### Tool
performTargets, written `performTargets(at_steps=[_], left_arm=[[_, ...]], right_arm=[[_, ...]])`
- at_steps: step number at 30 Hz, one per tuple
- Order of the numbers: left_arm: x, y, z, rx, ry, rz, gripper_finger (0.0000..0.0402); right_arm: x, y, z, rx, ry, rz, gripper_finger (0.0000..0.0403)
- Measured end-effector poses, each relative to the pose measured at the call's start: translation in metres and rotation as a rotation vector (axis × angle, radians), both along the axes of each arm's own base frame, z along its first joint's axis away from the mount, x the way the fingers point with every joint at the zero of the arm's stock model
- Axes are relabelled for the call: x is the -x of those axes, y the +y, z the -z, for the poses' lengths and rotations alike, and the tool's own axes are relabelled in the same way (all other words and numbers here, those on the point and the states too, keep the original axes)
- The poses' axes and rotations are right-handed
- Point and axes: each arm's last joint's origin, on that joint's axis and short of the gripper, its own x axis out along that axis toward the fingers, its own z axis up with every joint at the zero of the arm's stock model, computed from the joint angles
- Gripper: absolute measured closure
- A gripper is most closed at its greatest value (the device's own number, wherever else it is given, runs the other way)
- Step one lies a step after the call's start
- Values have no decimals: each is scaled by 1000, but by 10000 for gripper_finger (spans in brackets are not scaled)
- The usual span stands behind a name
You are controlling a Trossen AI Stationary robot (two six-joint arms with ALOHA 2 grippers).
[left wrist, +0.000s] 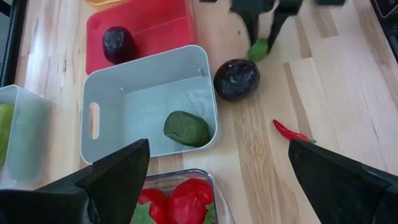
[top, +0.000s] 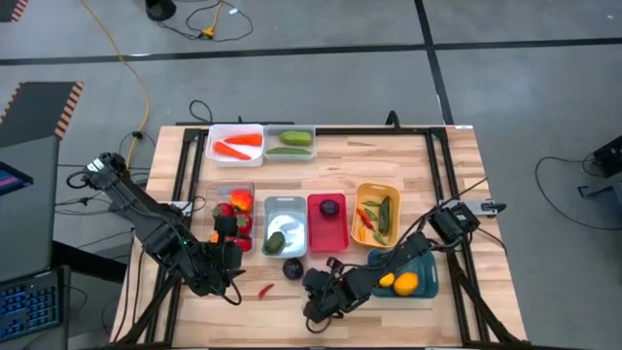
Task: Sort produce into baskets
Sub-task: Put the green chili pepper into the yellow bin
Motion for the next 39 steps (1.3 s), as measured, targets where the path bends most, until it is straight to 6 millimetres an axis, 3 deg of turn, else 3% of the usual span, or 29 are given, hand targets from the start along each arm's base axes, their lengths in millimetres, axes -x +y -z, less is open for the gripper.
performTargets(at_steps=[8,14,18,24,31,39], left_arm=[[0,0,0,2,-5,2,29],[-1,-1,-1,6,-9,2,29],[-1,-1,-1,8,-11,2,29],[-1,-1,-1,7,-11,2,29],[-1,-1,-1,7,-11,3,29],[-1,-1,-1,5,-10,5,29]], right_arm=[[22,-1,-75,28,-1,-64,284],[60,-26,-134,133,53,-40,284],[87,-46,-159,204,141,-32,284],[111,-74,-181,266,253,1,284],[115,-96,-186,290,321,54,279],[112,-123,-182,275,464,120,196]])
